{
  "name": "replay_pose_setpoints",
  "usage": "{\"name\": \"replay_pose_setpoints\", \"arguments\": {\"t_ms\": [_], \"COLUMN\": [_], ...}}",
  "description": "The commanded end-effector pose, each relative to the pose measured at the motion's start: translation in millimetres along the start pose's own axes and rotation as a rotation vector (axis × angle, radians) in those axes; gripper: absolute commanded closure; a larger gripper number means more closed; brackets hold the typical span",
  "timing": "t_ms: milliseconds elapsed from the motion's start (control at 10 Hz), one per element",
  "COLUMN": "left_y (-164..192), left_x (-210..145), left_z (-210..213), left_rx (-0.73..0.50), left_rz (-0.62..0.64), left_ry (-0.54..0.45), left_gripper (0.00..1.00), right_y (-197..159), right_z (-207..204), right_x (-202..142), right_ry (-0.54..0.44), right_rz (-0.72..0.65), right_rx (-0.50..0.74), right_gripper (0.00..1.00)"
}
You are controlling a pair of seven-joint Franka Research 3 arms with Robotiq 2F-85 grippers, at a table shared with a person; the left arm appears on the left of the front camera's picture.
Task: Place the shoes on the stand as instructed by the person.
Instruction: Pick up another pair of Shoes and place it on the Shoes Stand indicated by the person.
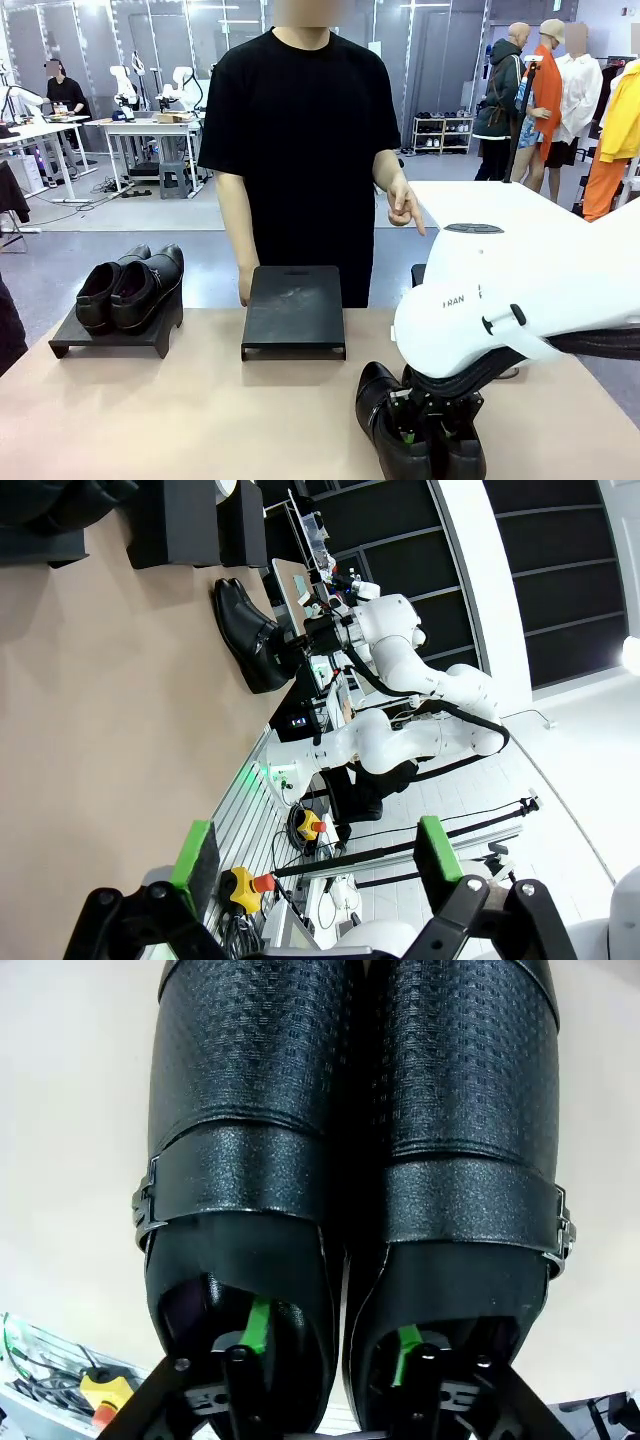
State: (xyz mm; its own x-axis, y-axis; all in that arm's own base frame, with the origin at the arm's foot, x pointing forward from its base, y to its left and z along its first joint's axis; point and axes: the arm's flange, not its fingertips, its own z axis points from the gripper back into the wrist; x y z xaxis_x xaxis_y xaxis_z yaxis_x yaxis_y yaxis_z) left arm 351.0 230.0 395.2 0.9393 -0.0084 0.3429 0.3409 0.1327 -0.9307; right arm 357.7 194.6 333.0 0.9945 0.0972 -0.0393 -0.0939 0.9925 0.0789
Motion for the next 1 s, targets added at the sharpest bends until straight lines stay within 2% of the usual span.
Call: {"name": "replay_pose_setpoints", "arguments": {"t_ms": [0, 100, 200, 500, 700, 900], "left_y": [-0.6, -0.6, -0.6, -0.6, -0.6, -0.6], "left_x": [0.7, 0.7, 0.7, 0.7, 0.7, 0.7], "left_z": [-1.5, -1.5, -1.5, -1.5, -1.5, -1.5], "left_rx": [0.015, 0.015, 0.015, 0.015, 0.015, 0.015], "left_rz": [-0.010, -0.010, -0.010, -0.010, -0.010, -0.010], "left_ry": [-0.014, -0.014, -0.014, -0.014, -0.014, -0.014], "left_gripper": [0.00, 0.00, 0.00, 0.00, 0.00, 0.00], "right_y": [9.9, 11.0, 11.4, 8.0, -2.5, -29.5], "right_z": [-4.0, -4.4, -4.4, 2.9, 39.5, 104.4], "right_x": [0.6, 0.7, 0.6, -0.5, -7.6, -24.9], "right_ry": [-0.037, -0.044, -0.046, -0.075, -0.140, -0.248], "right_rz": [-0.034, -0.034, -0.036, -0.045, -0.024, 0.003], "right_rx": [-0.035, -0.037, -0.039, -0.037, -0.014, 0.016], "right_gripper": [1.00, 0.95, 1.00, 1.00, 1.00, 1.00]}}
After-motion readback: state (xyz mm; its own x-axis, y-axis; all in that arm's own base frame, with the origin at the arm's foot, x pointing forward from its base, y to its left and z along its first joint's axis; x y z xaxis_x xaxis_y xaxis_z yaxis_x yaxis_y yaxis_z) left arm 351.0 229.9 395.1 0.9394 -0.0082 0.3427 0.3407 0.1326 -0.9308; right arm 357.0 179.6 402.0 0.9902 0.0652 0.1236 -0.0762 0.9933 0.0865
